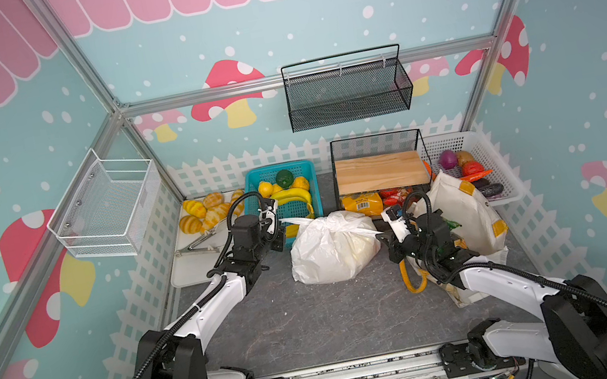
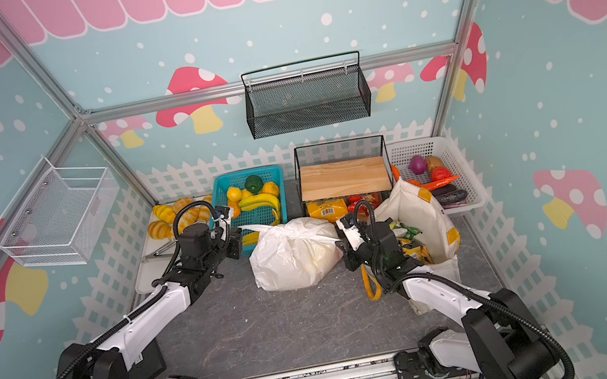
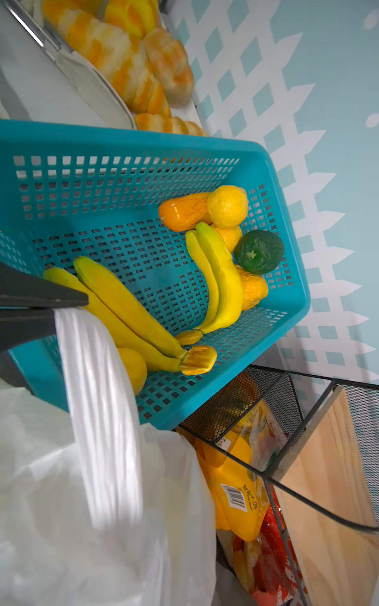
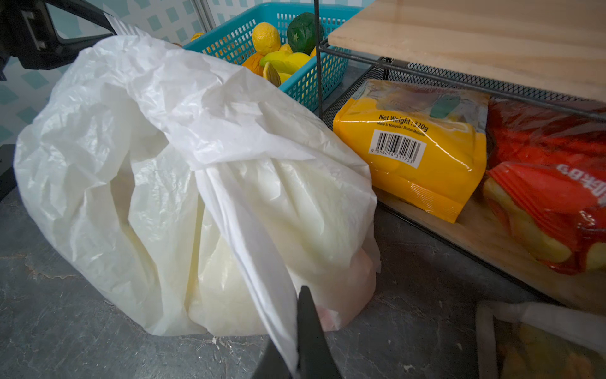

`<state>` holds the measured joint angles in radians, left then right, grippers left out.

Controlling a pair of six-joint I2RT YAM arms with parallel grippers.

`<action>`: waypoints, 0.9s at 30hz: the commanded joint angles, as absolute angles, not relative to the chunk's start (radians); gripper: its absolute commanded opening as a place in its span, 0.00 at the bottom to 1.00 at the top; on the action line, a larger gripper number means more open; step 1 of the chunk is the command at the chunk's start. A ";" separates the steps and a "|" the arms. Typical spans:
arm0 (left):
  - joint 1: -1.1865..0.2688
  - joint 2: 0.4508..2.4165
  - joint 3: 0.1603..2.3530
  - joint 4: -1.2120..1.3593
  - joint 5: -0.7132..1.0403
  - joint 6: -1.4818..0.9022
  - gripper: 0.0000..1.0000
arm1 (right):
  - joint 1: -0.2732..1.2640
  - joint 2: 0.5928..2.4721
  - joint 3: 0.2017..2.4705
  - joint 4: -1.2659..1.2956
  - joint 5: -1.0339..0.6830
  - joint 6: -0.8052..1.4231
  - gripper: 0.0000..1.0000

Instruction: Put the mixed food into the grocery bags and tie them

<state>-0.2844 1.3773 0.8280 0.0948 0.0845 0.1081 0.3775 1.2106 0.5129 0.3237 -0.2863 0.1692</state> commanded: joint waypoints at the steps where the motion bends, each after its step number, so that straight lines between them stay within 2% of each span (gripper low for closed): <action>1: -0.222 1.364 0.819 0.139 0.009 0.030 0.00 | 0.342 1.187 0.484 0.253 -0.179 0.157 0.00; 3: -0.223 1.338 0.805 0.176 0.078 0.014 0.00 | 0.359 1.150 0.492 0.262 -0.181 0.129 0.00; 4: -0.222 1.322 0.792 0.205 0.120 0.001 0.00 | 0.370 1.129 0.497 0.271 -0.186 0.113 0.05; 5: -0.222 1.308 0.783 0.227 0.149 -0.013 0.10 | 0.384 1.113 0.503 0.278 -0.189 0.099 0.11; 6: -0.223 1.294 0.775 0.247 0.176 -0.027 0.27 | 0.401 1.094 0.511 0.283 -0.185 0.084 0.19; 7: -0.222 1.282 0.770 0.259 0.202 -0.038 0.39 | 0.422 1.080 0.523 0.287 -0.178 0.068 0.27; 9: -0.222 1.262 0.766 0.268 0.221 -0.060 0.50 | 0.469 1.066 0.553 0.287 -0.146 0.023 0.38; 11: -0.222 1.244 0.765 0.270 0.218 -0.086 0.57 | 0.510 1.064 0.594 0.283 -0.123 -0.026 0.46; 12: -0.222 1.231 0.765 0.269 0.210 -0.104 0.59 | 0.527 1.070 0.616 0.286 -0.125 -0.057 0.50; 14: -0.222 1.207 0.757 0.275 0.185 -0.141 0.63 | 0.549 1.098 0.660 0.287 -0.151 -0.111 0.68; 15: -0.222 1.194 0.750 0.283 0.174 -0.160 0.65 | 0.559 1.124 0.689 0.282 -0.175 -0.144 0.72; 19: -0.222 1.151 0.712 0.334 0.150 -0.197 0.68 | 0.564 1.276 0.843 0.194 -0.321 -0.263 0.80; 22: -0.221 1.130 0.692 0.356 0.152 -0.208 0.69 | 0.564 1.423 1.008 0.026 -0.494 -0.386 0.84; 27: -0.222 1.105 0.686 0.345 0.185 -0.215 0.68 | 0.559 1.605 1.206 -0.117 -0.492 -0.509 0.85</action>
<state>-0.2245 1.1305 0.6979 0.3168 0.1696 -0.1799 0.5583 1.5505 1.1393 0.0311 -0.4274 -0.3653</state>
